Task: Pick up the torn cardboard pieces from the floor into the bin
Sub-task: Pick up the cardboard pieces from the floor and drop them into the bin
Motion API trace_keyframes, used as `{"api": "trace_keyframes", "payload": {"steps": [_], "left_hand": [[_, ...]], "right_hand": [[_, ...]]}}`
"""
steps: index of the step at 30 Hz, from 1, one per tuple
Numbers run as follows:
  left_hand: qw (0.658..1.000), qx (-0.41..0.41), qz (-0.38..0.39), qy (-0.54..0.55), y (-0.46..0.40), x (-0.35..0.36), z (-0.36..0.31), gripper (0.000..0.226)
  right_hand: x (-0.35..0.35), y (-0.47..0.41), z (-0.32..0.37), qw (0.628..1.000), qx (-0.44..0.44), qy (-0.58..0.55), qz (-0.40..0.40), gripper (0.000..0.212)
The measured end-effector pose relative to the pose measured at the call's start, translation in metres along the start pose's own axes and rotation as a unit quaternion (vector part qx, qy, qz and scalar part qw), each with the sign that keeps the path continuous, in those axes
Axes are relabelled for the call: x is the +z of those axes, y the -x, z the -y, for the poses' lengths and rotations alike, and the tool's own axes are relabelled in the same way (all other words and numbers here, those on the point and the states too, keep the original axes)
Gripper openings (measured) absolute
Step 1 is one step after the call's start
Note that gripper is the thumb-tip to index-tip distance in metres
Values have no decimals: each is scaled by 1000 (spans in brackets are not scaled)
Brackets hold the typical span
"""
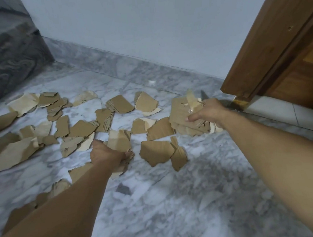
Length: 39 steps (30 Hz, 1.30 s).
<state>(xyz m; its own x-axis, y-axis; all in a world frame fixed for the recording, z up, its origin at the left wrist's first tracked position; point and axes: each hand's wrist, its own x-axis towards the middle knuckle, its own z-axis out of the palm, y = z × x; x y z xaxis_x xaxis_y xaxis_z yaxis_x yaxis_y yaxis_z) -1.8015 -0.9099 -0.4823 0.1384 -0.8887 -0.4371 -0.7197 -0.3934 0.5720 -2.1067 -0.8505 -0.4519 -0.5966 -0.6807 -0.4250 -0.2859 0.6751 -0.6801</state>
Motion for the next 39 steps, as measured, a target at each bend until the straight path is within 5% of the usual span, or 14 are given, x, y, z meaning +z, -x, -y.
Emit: {"api": "trace_keyframes", "payload": {"steps": [4,14,23,28,39], "left_hand": [[999,22,15,-29,-2,-1,2,75],[995,30,5,-92,-5,7,9,66],[991,39,6,-130,-3,9,3,58],[992,35,20,-120,5,-15,-5,72],[989,73,-55,-116,67,-160,-48,62]], "right_hand": [[29,3,29,999,-40,-10,14,47],[83,1,23,988,4,150,47,102],[109,14,33,989,-32,98,110,74],[82,35,49,991,-13,29,131,46],[-1,129,168,984,-88,20,154,59]]}}
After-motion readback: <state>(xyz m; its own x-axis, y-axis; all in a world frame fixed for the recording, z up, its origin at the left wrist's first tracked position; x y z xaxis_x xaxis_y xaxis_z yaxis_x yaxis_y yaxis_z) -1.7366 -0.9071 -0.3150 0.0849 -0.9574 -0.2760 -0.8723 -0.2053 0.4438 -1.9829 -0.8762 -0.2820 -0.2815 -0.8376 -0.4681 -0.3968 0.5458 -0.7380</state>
